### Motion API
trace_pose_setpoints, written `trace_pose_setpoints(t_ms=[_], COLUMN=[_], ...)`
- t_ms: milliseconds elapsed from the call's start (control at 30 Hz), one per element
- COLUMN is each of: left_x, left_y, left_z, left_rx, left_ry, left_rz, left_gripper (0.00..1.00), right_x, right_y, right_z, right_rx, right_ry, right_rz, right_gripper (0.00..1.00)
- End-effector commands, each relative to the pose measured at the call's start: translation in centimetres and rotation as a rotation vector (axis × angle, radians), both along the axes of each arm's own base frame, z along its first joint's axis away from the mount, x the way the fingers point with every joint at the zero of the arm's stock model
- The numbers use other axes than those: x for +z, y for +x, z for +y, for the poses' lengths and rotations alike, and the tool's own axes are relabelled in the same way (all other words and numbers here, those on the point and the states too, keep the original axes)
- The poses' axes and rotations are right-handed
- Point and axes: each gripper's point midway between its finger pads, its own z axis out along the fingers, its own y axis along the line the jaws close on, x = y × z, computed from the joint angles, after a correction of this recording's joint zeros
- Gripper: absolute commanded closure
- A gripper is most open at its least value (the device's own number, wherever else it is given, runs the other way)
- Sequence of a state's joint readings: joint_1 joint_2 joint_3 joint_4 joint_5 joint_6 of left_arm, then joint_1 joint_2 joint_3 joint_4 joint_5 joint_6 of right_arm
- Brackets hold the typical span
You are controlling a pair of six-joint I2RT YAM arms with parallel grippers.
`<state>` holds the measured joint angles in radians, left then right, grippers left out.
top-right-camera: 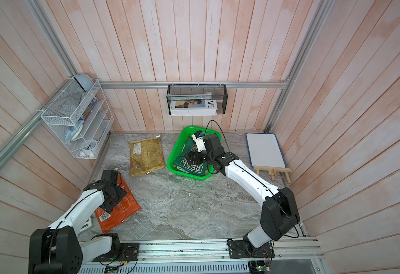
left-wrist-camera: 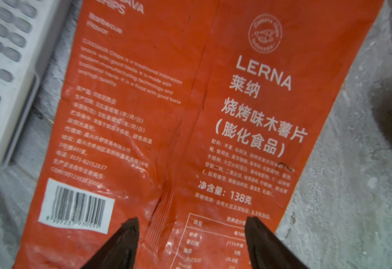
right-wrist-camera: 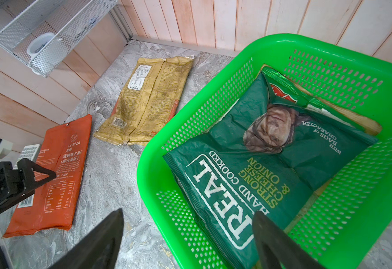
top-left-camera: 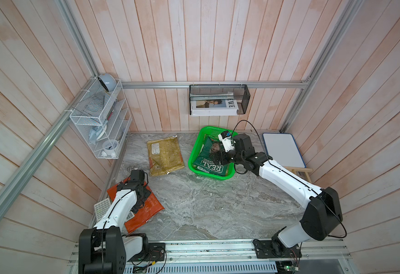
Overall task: Put the potato chips into the basket
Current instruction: Pick up the potato chip from the center of the board.
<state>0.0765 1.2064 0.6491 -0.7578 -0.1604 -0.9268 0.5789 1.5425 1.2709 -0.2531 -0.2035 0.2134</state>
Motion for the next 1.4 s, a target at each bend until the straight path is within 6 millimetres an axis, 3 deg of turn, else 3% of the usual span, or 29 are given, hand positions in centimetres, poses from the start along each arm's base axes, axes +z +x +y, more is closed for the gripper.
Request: trace_pose_setpoints(t_ms=[0, 67, 233, 333, 467, 600, 733, 867, 1000, 1100, 1200, 1367], left_x=[-1.1, -1.9, -2.4, -1.5, 1.1, 6.3, 12.6, 16.5, 19.2, 22.0, 23.7, 24.1], left_y=[1.6, 1.6, 1.9, 2.2, 2.9, 4.3, 5.7, 7.1, 9.5, 12.3, 15.0, 18.6], left_z=[-1.5, -1.6, -1.4, -0.9, 0.1, 0.6, 0.5, -0.8, -4.1, -8.5, -14.3, -24.8], left_rx=[-0.048, -0.059, -0.108, -0.123, -0.115, -0.116, -0.147, -0.199, -0.257, -0.331, -0.433, -0.657], left_ry=[-0.109, -0.126, -0.120, -0.092, -0.021, 0.049, 0.149, 0.180, 0.159, 0.129, 0.088, 0.030], left_rz=[-0.062, -0.039, 0.017, 0.019, -0.047, -0.224, -0.389, -0.461, -0.561, -0.652, -0.721, -0.735], left_gripper=[0.29, 0.44, 0.98, 1.00, 1.00, 1.00, 1.00, 1.00, 1.00, 1.00, 1.00, 1.00], right_x=[-0.5, -1.3, -2.5, -2.7, -2.3, -2.0, 0.2, 2.6, 3.8, 4.8, 6.4, 8.4], right_y=[-0.1, -0.5, -1.1, -1.0, -0.8, -0.6, 0.1, 0.3, 0.0, 0.1, -0.1, -1.6], right_z=[0.2, 0.4, 1.0, 1.2, 1.5, 1.1, 0.0, -2.0, -4.1, -6.3, -8.3, -11.3], right_rx=[0.006, 0.016, 0.047, 0.055, 0.065, 0.048, -0.005, -0.075, -0.140, -0.230, -0.306, -0.391], right_ry=[0.026, 0.039, 0.057, 0.051, 0.060, 0.061, 0.132, 0.190, 0.195, 0.222, 0.280, 0.277], right_rz=[0.013, 0.032, 0.075, 0.088, 0.082, 0.064, -0.015, -0.114, -0.200, -0.256, -0.301, -0.388], right_gripper=[0.13, 0.14, 0.18, 0.19, 0.19, 0.21, 0.22, 0.23, 0.23, 0.23, 0.23, 0.24])
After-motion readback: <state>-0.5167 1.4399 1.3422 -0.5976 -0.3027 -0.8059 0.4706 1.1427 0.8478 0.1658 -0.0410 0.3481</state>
